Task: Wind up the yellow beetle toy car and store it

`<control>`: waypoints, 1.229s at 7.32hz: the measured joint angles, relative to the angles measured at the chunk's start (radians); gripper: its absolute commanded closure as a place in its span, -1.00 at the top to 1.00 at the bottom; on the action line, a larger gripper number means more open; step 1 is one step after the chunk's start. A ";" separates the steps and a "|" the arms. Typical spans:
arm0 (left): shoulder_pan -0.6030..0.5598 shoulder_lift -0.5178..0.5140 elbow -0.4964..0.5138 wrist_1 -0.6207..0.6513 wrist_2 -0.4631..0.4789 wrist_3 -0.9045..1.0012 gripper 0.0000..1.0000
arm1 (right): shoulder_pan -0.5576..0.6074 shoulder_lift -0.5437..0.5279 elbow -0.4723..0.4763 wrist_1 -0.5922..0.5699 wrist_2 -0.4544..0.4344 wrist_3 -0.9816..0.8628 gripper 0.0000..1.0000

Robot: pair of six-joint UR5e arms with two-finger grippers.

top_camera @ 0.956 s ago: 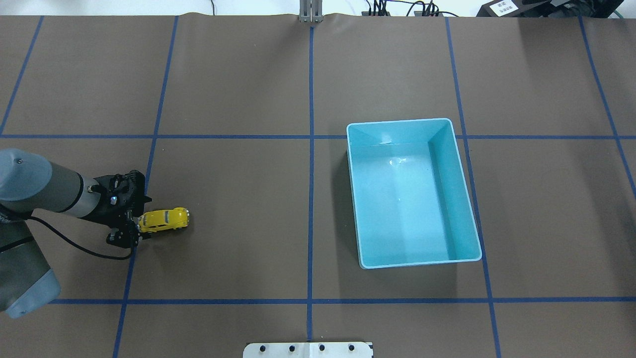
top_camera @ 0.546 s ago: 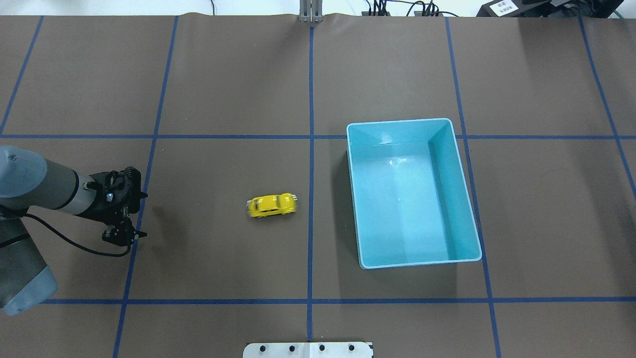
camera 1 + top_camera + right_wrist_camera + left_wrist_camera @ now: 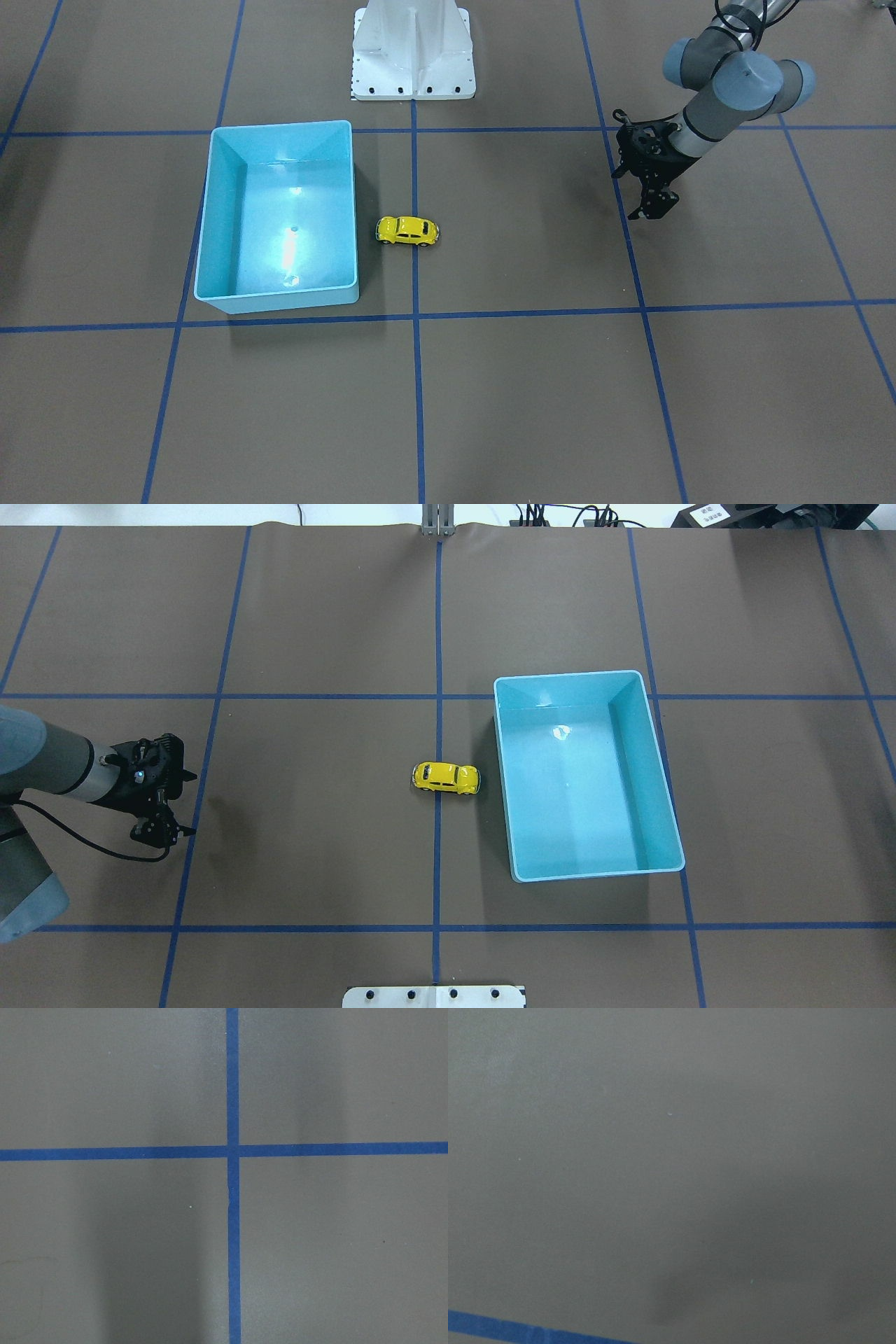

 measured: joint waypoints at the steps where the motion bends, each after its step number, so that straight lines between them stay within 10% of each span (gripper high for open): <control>1: -0.016 0.001 -0.001 -0.002 -0.013 -0.001 1.00 | 0.000 0.000 0.000 0.000 0.000 0.000 1.00; 9: -0.501 -0.017 -0.033 0.380 -0.110 -0.063 1.00 | -0.017 0.042 0.040 0.072 0.083 -0.004 1.00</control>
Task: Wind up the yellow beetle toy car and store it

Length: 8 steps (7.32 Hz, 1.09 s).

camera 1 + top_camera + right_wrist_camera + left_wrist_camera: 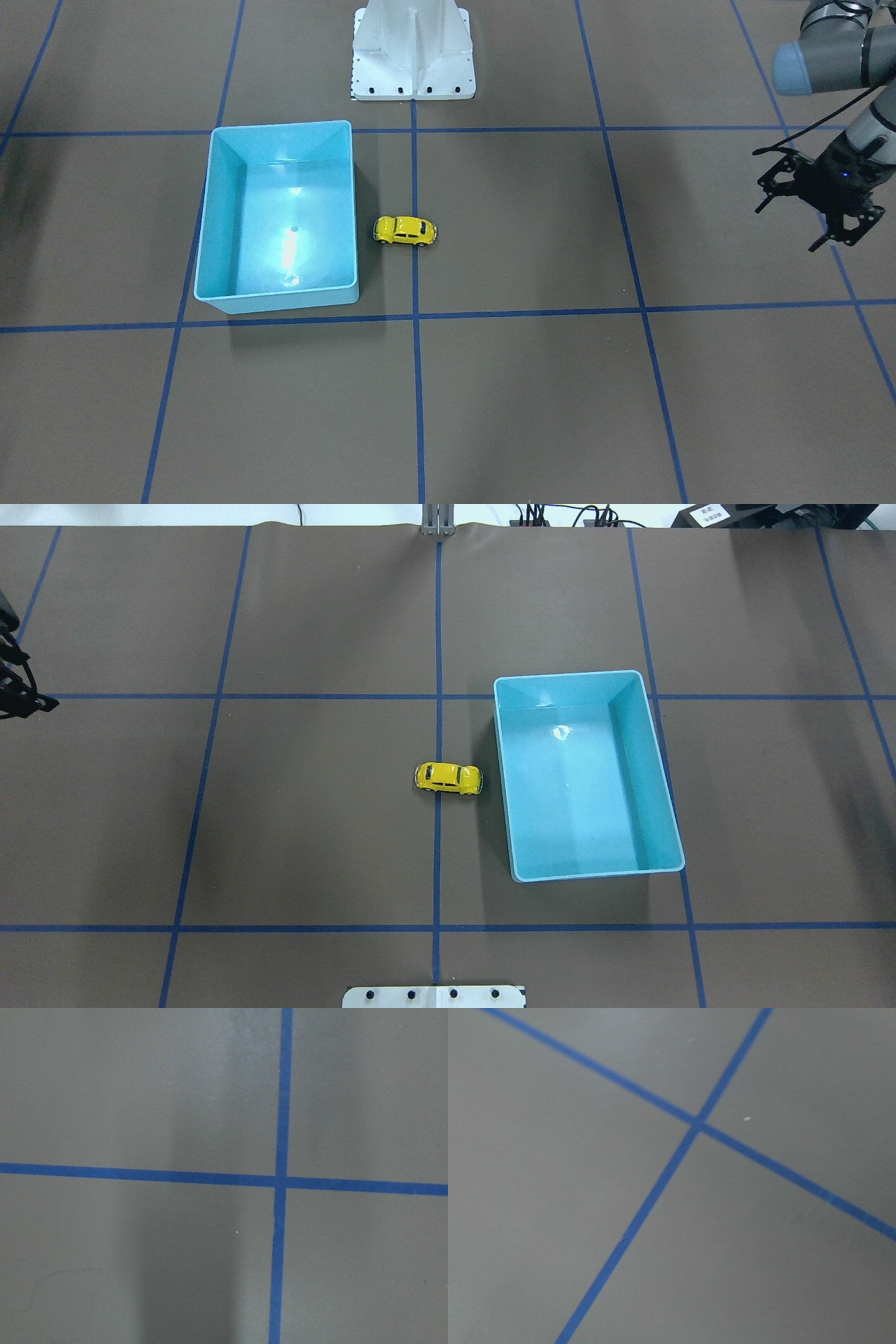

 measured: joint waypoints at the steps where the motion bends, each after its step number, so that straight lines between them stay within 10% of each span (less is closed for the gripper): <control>1: -0.049 0.001 0.001 0.055 -0.005 -0.020 1.00 | -0.024 0.009 0.032 0.001 0.011 -0.004 1.00; 8: -0.380 0.031 0.142 0.318 -0.136 -0.035 1.00 | -0.281 0.191 0.181 -0.011 -0.068 -0.010 1.00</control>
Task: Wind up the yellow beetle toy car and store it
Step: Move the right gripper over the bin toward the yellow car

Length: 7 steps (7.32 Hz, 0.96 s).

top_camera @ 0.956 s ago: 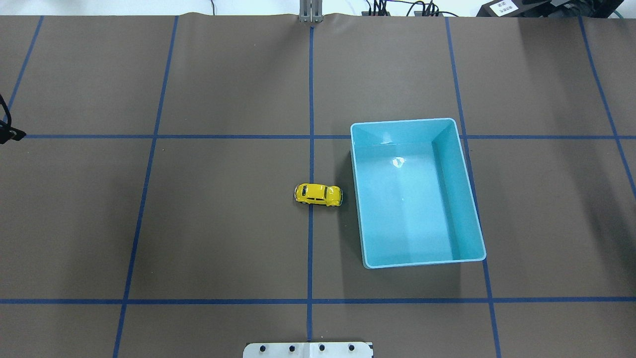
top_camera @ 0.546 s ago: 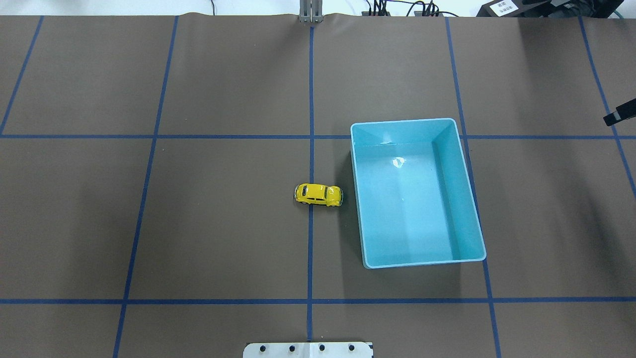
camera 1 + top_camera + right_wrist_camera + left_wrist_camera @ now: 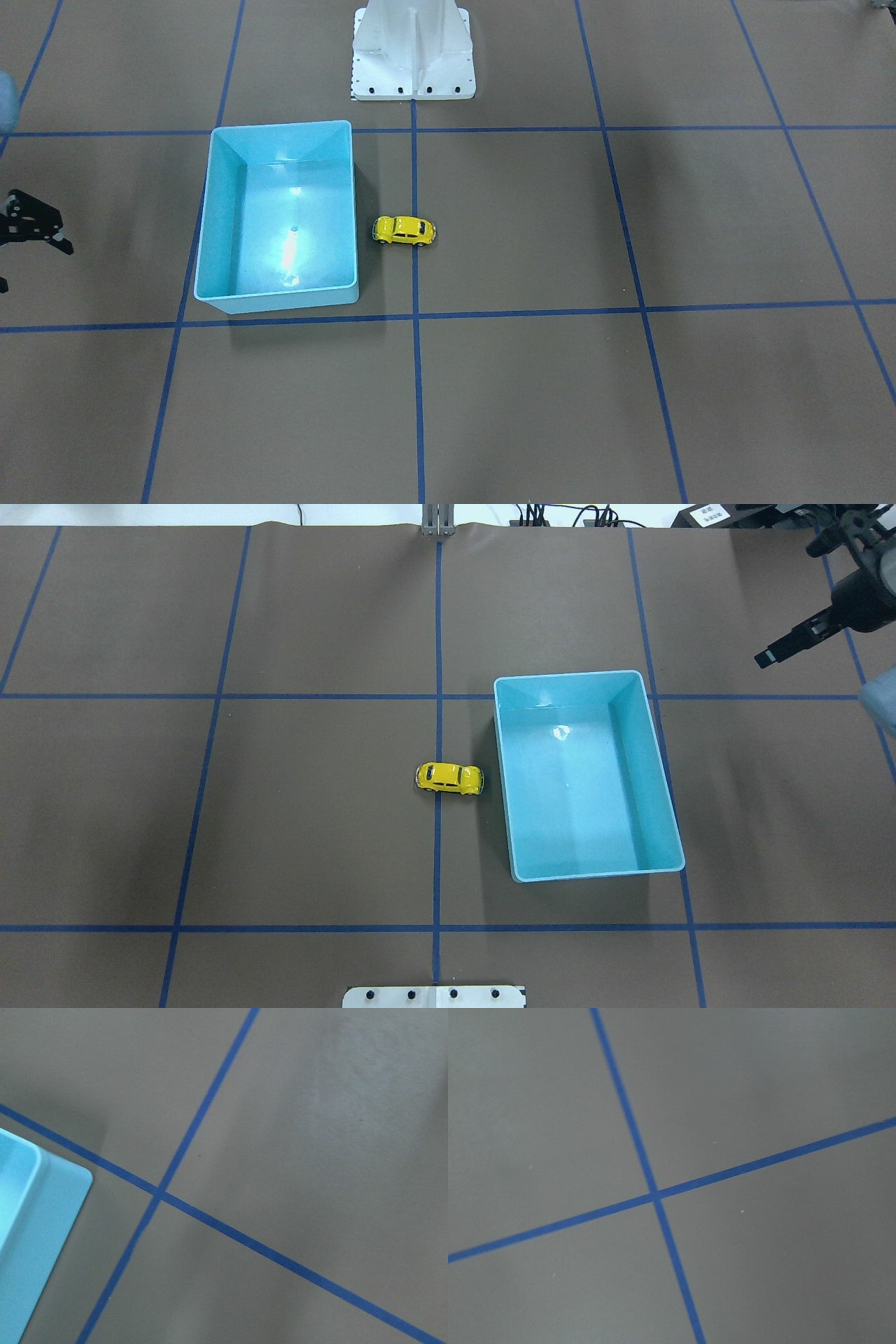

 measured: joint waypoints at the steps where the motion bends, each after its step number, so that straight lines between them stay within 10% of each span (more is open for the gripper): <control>1: -0.032 0.020 0.017 0.000 -0.011 0.001 1.00 | -0.028 0.022 0.004 0.001 -0.002 0.001 1.00; 7: -0.050 0.046 0.082 -0.013 -0.007 0.003 1.00 | -0.289 0.295 0.208 -0.424 -0.197 -0.015 1.00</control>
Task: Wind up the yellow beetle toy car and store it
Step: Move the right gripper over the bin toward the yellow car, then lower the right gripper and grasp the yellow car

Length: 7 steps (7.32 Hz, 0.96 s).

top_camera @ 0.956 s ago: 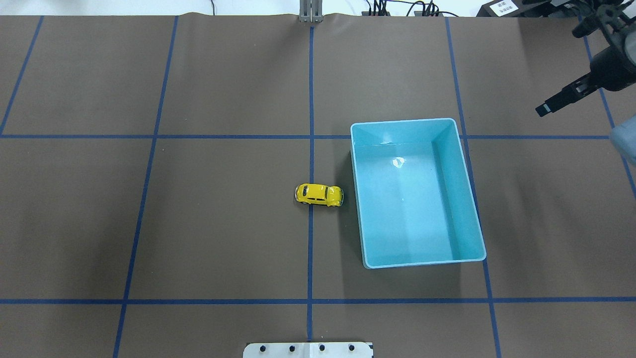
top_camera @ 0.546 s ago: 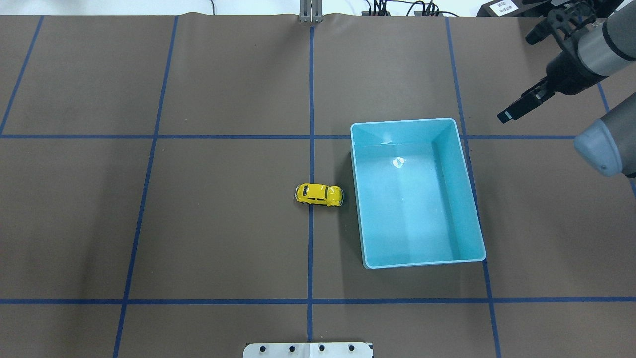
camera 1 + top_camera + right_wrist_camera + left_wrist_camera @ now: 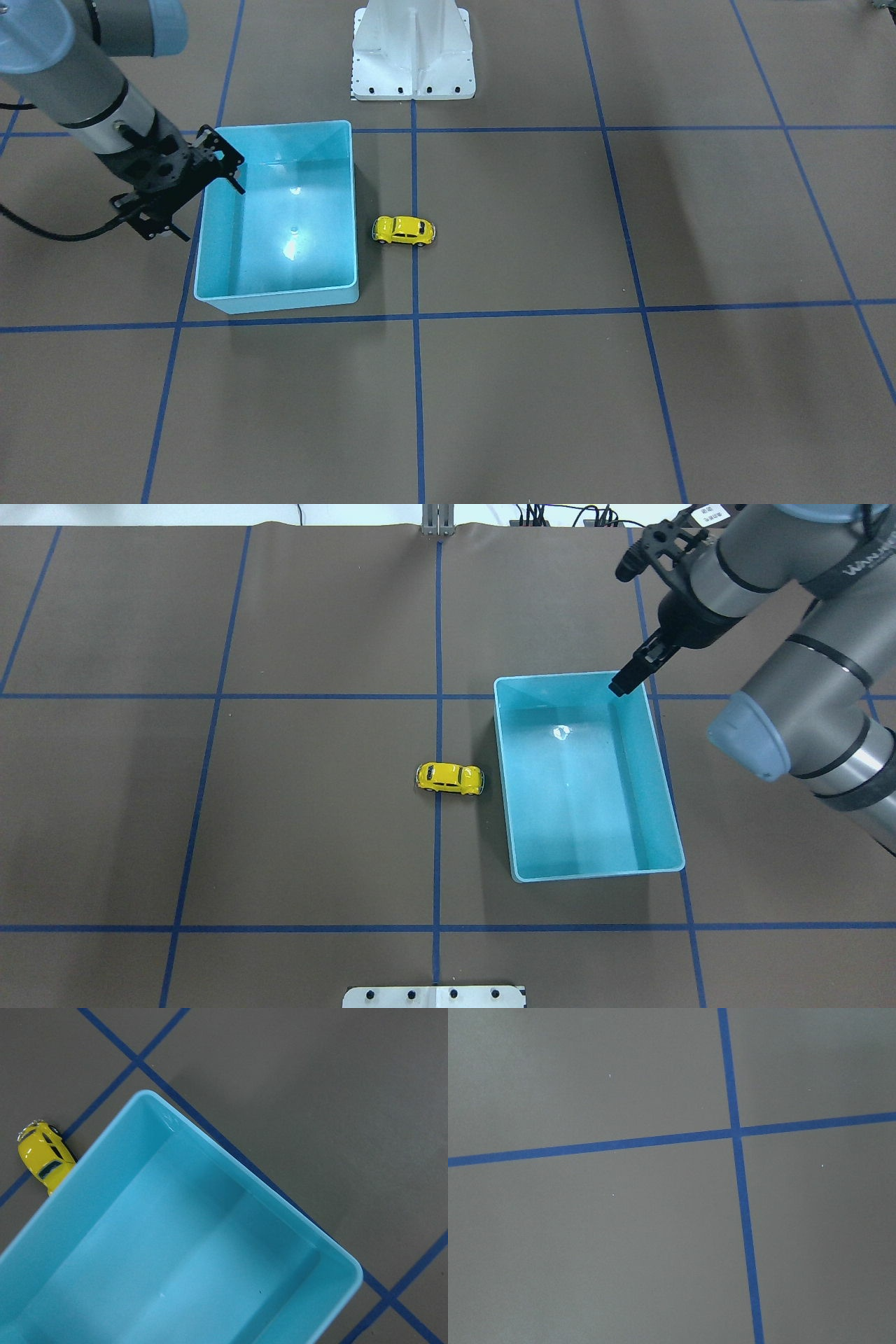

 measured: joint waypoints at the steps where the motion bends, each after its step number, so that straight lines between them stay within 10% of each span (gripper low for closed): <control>1: 0.007 -0.003 0.001 0.002 0.005 -0.006 1.00 | -0.048 0.058 0.010 -0.075 -0.053 -0.027 1.00; 4: 0.022 -0.005 -0.021 0.009 0.013 -0.107 1.00 | -0.199 0.179 -0.032 -0.162 -0.137 -0.112 1.00; 7: 0.024 -0.002 -0.067 0.076 0.011 -0.129 1.00 | -0.299 0.216 -0.245 0.100 -0.163 -0.122 1.00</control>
